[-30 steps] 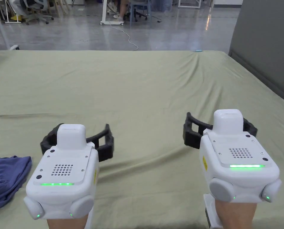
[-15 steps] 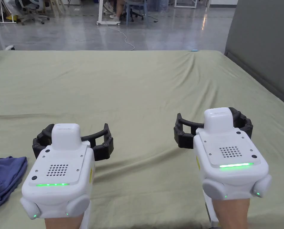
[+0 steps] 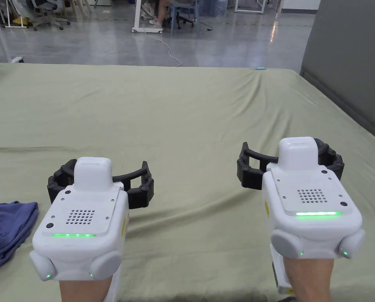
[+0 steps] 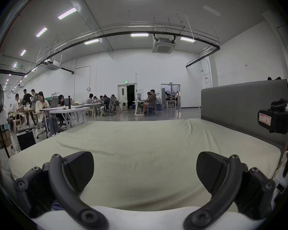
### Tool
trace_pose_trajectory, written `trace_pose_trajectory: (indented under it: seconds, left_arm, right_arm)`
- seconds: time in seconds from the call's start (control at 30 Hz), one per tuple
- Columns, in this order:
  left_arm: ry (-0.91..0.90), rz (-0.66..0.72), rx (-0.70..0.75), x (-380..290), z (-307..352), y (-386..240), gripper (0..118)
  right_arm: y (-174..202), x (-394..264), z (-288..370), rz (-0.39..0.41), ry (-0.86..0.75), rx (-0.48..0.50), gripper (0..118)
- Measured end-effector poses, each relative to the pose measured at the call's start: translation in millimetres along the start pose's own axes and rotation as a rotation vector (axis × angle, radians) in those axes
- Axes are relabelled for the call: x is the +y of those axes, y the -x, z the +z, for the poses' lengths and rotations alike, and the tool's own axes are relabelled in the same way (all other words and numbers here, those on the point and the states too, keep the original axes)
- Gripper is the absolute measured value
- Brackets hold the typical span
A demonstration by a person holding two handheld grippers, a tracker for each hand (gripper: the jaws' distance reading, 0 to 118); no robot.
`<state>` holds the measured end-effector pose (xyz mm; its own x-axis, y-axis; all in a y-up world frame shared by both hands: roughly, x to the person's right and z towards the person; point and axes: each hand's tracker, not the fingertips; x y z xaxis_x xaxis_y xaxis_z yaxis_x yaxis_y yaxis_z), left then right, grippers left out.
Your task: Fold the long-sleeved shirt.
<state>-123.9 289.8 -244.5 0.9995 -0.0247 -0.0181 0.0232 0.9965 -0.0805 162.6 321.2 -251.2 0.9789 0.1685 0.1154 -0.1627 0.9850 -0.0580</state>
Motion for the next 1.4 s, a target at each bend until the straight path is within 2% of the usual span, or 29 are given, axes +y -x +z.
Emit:
trace_pose_trajectory:
  seconds: [1.4]
  left_arm:
    - [-0.001, -0.016, 0.008, 0.0, 5.6, 1.0, 118]
  right_arm:
    - [-2.3, -7.5, 2.8, -0.006, 0.047, 0.015, 115]
